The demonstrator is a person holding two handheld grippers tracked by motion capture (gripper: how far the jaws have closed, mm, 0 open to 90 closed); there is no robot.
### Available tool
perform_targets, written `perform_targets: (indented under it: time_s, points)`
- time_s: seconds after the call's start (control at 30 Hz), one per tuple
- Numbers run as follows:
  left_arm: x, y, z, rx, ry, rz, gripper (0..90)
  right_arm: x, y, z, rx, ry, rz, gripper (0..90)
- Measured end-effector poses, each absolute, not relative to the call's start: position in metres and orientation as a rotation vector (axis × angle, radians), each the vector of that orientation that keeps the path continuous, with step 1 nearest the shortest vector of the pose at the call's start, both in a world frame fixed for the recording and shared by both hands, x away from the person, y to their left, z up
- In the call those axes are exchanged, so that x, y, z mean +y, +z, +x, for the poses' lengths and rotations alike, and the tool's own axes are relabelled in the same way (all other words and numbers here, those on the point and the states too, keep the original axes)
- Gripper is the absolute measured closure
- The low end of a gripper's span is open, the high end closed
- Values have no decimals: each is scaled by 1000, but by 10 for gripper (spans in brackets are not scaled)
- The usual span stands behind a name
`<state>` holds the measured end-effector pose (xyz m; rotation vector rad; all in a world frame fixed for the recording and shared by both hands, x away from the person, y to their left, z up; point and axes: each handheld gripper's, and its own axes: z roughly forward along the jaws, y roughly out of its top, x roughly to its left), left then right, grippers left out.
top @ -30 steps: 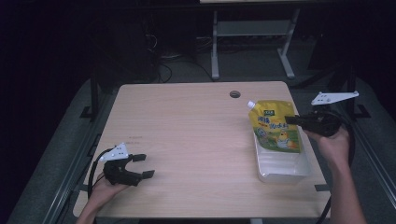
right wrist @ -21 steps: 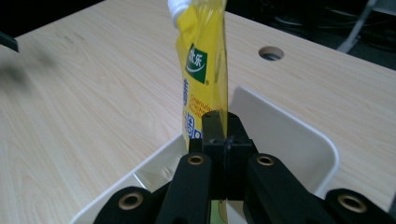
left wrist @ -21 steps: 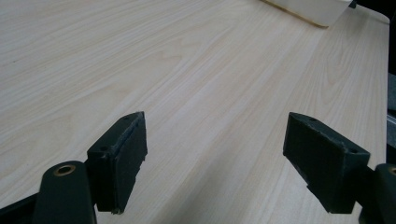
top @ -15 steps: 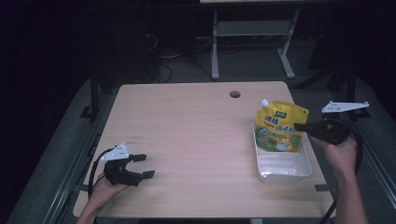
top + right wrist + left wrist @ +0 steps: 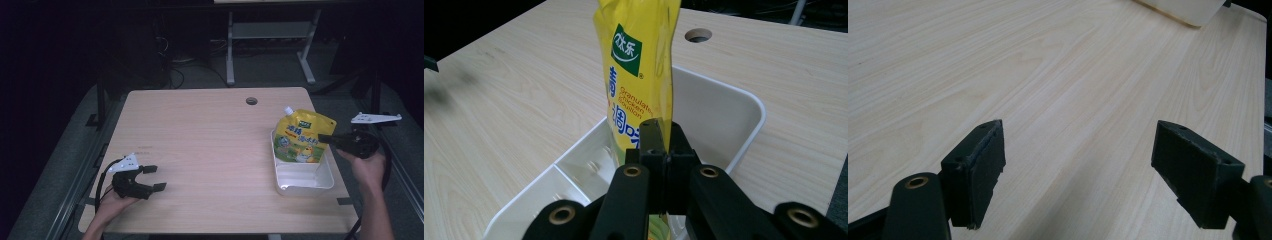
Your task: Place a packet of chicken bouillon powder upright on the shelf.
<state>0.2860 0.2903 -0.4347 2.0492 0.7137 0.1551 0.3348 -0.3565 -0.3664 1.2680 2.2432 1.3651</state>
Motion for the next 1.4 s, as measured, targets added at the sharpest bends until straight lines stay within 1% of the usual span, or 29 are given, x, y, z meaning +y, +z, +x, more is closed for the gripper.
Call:
perform_targets:
  time_s: [0.03,0.17,0.2,0.27,0.4,0.83,0.87,1.4]
  points:
    - [291,-434,286,714,155,2049,210,-358,-365,335,2216,1399,1284,828]
    - [292,-434,286,716,155,2045,210,-358,-361,334,2196,1417,1286,761]
    - [292,-434,286,716,155,2045,210,-358,-361,334,2196,1417,1286,761]
    - [292,-434,286,719,155,2043,209,-356,-355,334,2195,1410,1275,713]
    - [293,-434,286,718,155,2043,208,-352,-345,333,2184,1401,1259,653]
    - [295,-434,286,722,157,2039,204,-345,-317,329,2159,1371,1214,582]
    - [296,-434,286,725,156,2038,203,-343,-312,328,2152,1373,1201,567]
    - [297,-433,286,727,157,2037,198,-322,-281,318,2158,1361,1089,506]
